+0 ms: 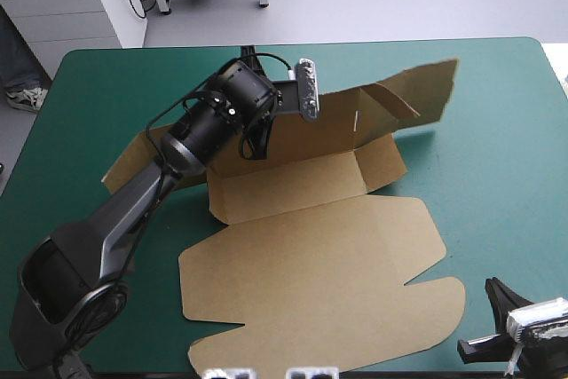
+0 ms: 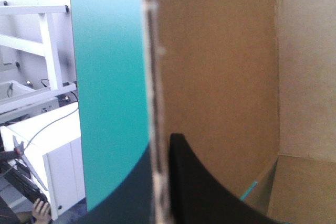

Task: Fold the box

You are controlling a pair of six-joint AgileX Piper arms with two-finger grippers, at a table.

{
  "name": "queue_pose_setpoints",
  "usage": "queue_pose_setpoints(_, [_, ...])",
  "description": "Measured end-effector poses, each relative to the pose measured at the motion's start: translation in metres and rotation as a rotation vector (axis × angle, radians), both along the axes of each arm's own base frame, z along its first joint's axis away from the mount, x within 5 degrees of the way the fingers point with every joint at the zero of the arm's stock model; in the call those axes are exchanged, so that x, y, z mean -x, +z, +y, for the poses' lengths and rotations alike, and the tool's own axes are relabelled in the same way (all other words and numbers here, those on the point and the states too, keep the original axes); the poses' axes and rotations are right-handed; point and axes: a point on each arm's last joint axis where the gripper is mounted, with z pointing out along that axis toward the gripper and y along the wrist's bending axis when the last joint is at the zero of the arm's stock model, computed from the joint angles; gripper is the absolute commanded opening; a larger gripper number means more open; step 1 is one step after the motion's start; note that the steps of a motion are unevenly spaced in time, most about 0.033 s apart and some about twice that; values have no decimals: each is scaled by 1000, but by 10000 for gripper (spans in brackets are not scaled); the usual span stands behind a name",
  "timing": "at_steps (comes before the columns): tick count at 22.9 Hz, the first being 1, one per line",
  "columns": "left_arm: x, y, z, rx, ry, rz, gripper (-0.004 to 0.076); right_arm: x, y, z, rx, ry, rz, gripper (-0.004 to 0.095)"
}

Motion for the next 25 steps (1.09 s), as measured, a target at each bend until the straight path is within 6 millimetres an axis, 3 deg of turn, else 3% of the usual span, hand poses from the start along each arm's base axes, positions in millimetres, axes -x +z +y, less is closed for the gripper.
queue_pose_setpoints(4, [42,-2,-20,-65,-91,-47,-8,0,0,0,-22,-7,0,-14])
queue_pose_setpoints(7, [56,-26,-16,-122,-127,-121,-8,0,0,0,-21,-8,0,-14])
queue_pose_setpoints(12, [54,-69,-2,-221,-149,-313,-8,0,0,0,-23,-8,0,-14])
queue_pose_setpoints(17, [53,-90,-1,-241,-203,-447,-8,0,0,0,-41,-14,3,-14])
queue_pose_setpoints(25, [56,-80,1,-129,-258,-500,-8,0,0,0,-42,-14,3,-14])
